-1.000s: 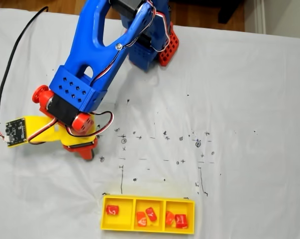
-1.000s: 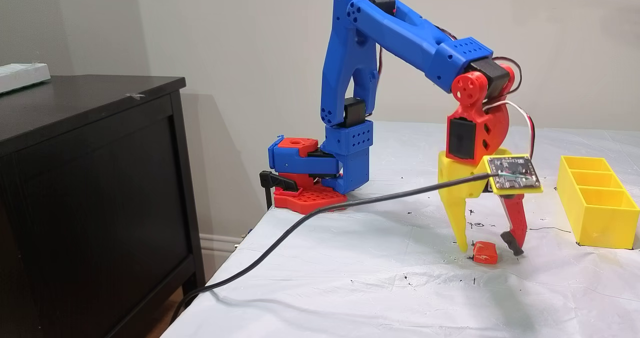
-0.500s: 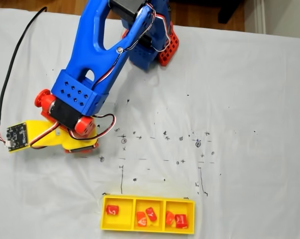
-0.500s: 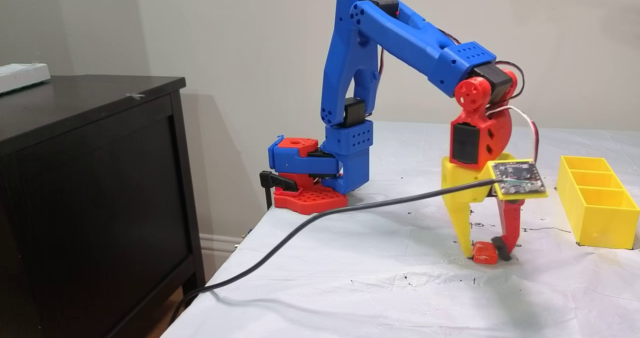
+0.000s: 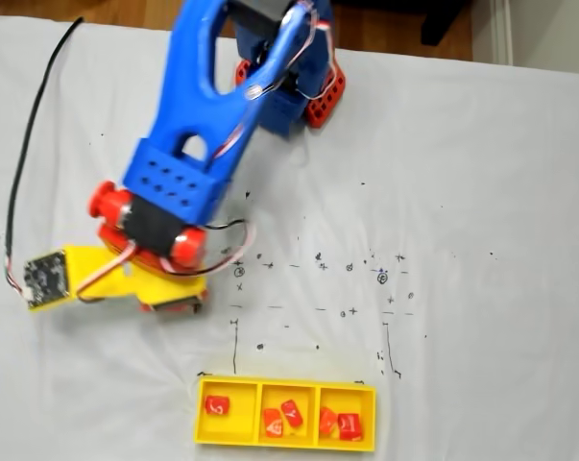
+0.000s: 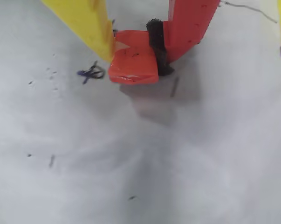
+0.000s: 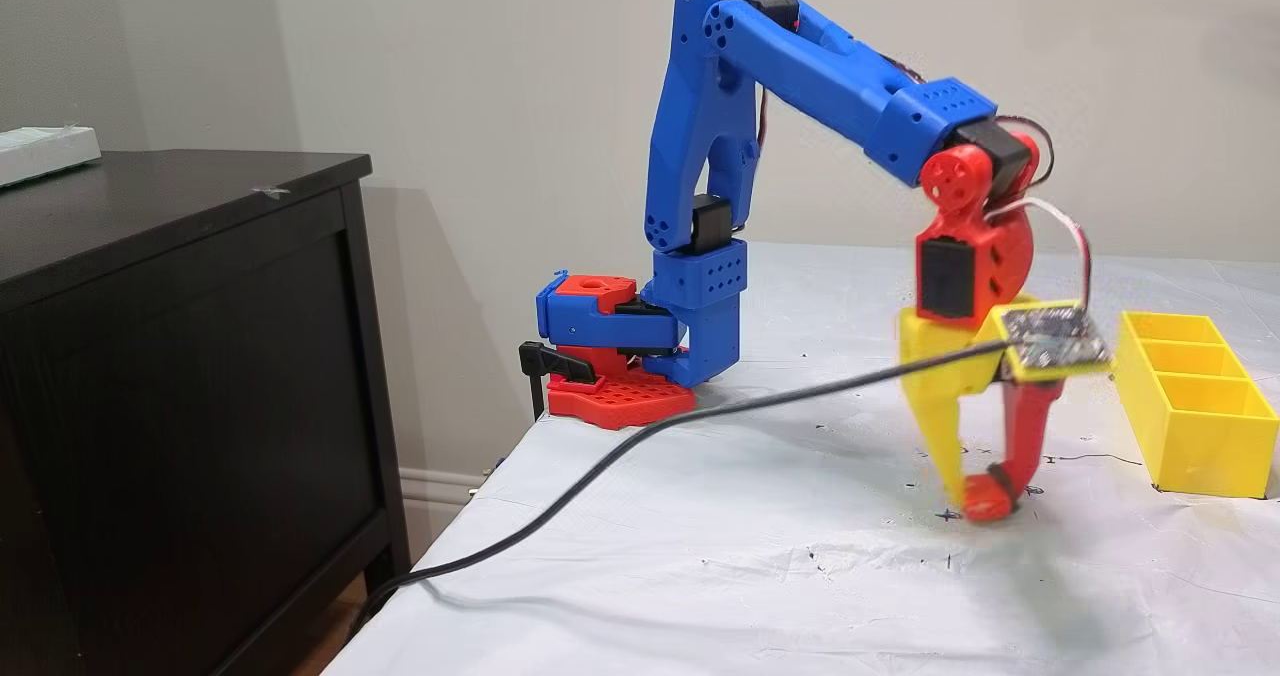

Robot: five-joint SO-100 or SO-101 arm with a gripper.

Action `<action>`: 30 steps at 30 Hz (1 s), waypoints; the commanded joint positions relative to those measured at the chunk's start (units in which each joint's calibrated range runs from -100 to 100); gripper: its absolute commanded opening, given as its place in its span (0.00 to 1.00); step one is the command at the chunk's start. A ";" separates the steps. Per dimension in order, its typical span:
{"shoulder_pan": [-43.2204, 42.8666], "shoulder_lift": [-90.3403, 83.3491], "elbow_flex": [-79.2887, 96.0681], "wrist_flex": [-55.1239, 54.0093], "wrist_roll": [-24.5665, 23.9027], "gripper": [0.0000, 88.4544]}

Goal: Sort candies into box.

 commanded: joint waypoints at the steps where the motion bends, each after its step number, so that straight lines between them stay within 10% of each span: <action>1: -3.61 -13.74 -4.37 0.53 -3.03 0.00; 12: -11.13 -15.35 -8.92 -6.43 -16.80 0.00; 30: -16.02 -11.36 -5.00 -16.58 -21.05 0.00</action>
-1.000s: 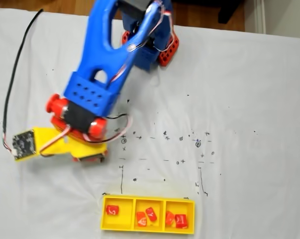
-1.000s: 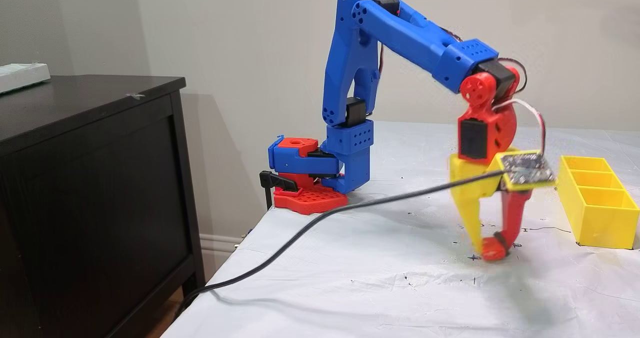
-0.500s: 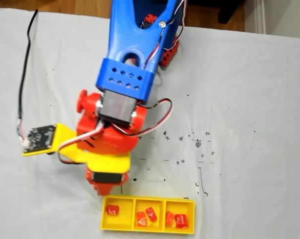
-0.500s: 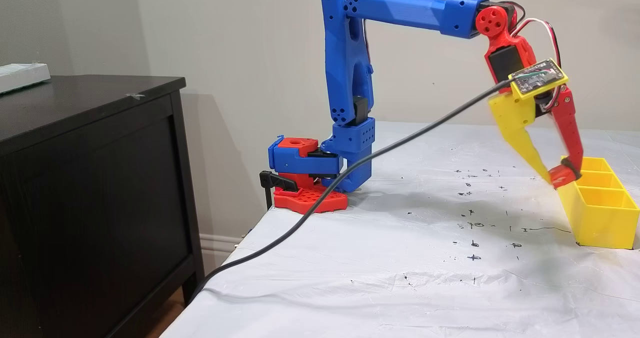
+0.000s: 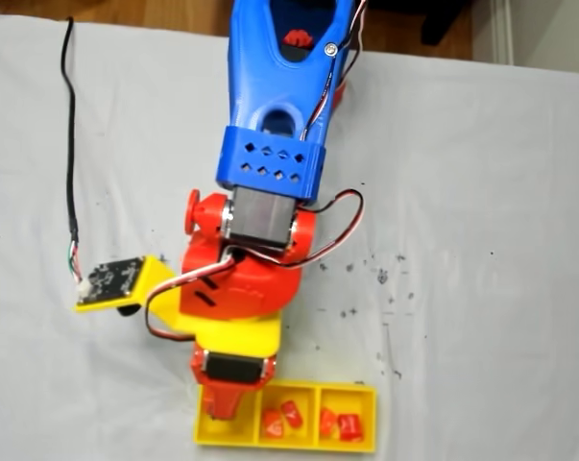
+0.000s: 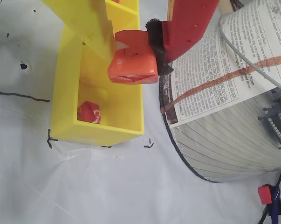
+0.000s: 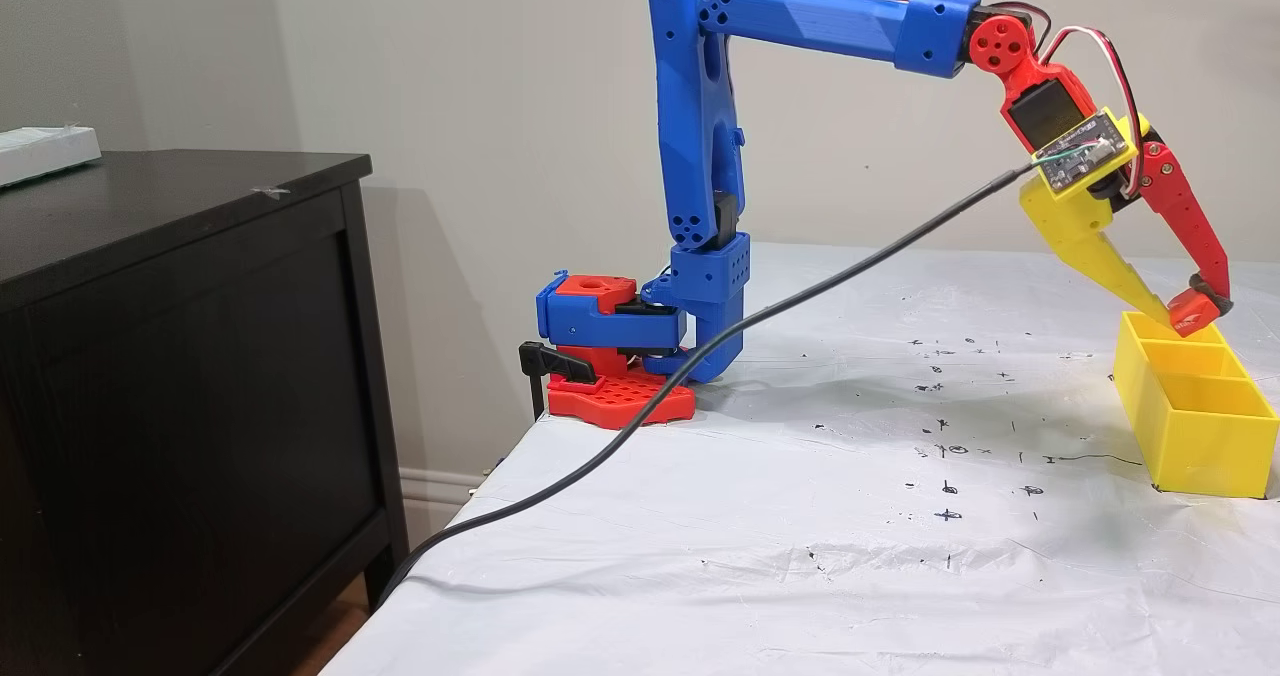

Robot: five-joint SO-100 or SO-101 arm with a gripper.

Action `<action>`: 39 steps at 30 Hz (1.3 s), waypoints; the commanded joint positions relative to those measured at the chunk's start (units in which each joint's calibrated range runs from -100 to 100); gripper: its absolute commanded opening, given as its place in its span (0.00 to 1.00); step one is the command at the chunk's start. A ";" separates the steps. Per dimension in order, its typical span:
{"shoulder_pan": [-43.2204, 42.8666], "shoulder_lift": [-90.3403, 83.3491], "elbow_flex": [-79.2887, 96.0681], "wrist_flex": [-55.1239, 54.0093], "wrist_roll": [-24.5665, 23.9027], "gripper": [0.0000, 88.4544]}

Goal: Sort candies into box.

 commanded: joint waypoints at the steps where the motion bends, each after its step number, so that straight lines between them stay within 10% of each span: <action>1: -1.13 0.32 -3.19 -1.09 -0.24 0.00; 34: -0.77 11.17 -14.75 5.05 -0.63 0.01; 39: -0.50 13.12 -17.30 7.34 -0.83 0.23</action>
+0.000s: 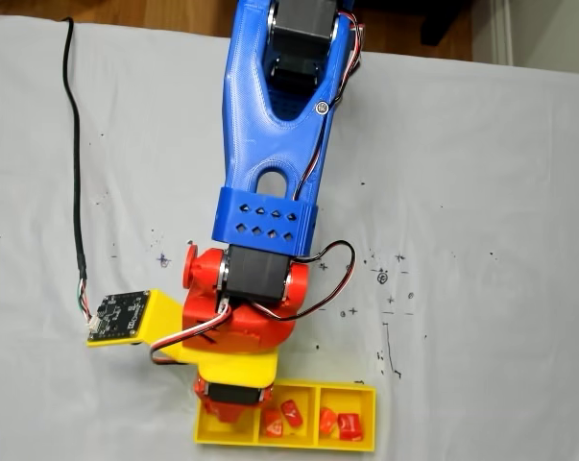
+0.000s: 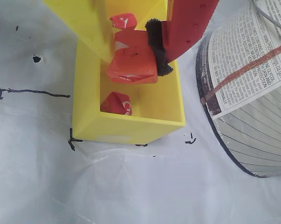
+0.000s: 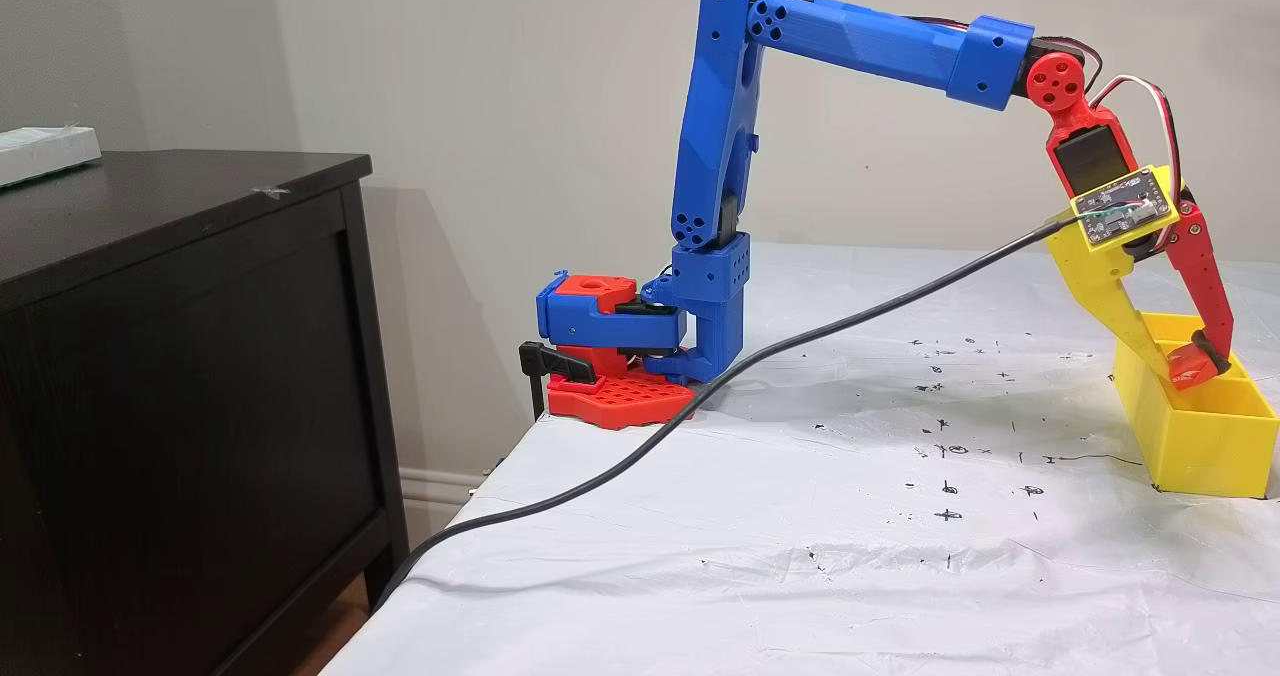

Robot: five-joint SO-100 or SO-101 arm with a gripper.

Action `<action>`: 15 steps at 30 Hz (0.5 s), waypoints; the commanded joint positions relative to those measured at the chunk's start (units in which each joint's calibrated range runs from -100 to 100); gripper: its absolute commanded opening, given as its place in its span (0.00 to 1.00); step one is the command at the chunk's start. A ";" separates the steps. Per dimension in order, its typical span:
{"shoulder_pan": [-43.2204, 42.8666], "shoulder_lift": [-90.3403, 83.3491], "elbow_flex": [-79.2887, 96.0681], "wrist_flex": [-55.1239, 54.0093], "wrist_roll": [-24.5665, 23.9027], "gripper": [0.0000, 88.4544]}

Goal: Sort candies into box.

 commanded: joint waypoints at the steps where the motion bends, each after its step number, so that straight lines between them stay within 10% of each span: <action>1: 0.05 0.01 -7.91 2.12 -0.29 0.24; 15: 0.50 -3.13 -6.54 2.36 0.15 0.21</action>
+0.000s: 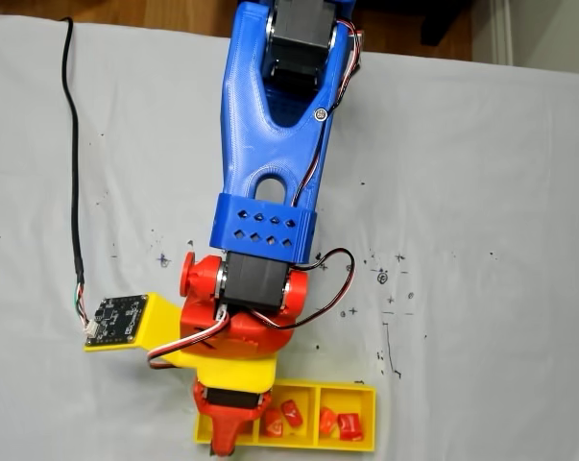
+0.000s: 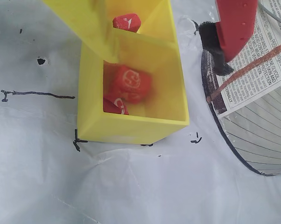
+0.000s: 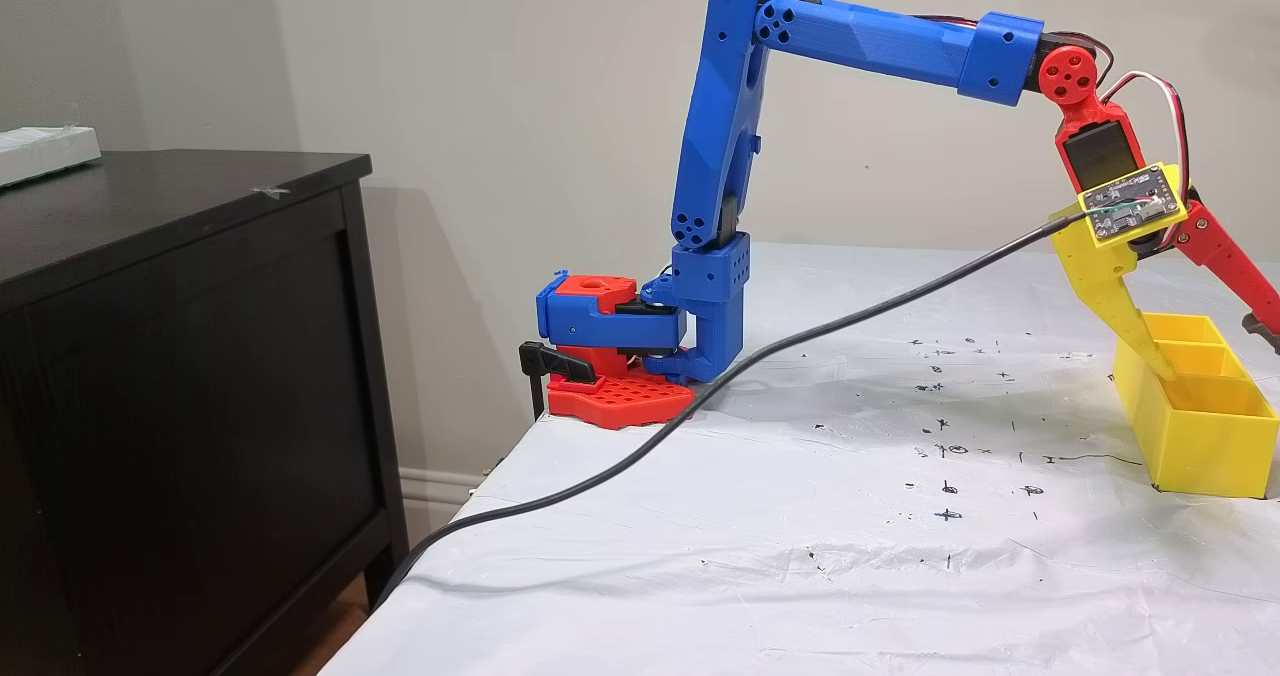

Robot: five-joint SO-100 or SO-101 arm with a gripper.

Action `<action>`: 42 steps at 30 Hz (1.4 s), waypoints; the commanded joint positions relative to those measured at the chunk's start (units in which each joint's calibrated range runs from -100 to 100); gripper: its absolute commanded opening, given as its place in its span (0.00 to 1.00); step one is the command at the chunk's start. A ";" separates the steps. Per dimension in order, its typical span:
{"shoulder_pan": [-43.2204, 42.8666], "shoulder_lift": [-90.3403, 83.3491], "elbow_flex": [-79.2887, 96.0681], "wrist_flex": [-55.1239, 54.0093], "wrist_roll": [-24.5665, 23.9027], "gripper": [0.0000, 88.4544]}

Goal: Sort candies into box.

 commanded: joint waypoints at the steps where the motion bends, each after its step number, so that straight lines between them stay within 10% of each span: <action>1: 0.50 -6.01 -2.03 -1.55 0.34 0.17; 8: 0.41 -17.63 9.07 -7.44 0.39 0.00; 30: -7.02 -64.45 77.35 -44.77 -3.03 0.00; 42: -6.29 -104.48 97.01 -28.73 -4.25 0.00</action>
